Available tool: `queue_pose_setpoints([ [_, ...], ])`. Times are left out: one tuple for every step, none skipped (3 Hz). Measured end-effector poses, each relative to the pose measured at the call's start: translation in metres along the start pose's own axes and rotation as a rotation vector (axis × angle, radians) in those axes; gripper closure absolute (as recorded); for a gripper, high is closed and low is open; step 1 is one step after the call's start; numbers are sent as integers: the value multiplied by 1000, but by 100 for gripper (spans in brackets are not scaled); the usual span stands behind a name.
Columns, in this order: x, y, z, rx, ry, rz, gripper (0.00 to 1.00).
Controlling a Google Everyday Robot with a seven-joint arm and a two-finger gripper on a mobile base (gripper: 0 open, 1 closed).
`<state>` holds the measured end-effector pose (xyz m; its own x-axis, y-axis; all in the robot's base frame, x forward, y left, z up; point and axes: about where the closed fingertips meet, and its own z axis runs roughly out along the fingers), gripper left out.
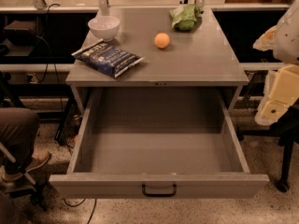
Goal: Place orange into top drawer
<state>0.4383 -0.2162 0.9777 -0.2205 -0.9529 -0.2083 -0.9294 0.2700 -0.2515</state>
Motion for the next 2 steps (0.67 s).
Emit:
queue_pose_setpoints([
  [0,-1,1,5,-11,9,0],
  [-4,-10,12,39,-104,89,0],
])
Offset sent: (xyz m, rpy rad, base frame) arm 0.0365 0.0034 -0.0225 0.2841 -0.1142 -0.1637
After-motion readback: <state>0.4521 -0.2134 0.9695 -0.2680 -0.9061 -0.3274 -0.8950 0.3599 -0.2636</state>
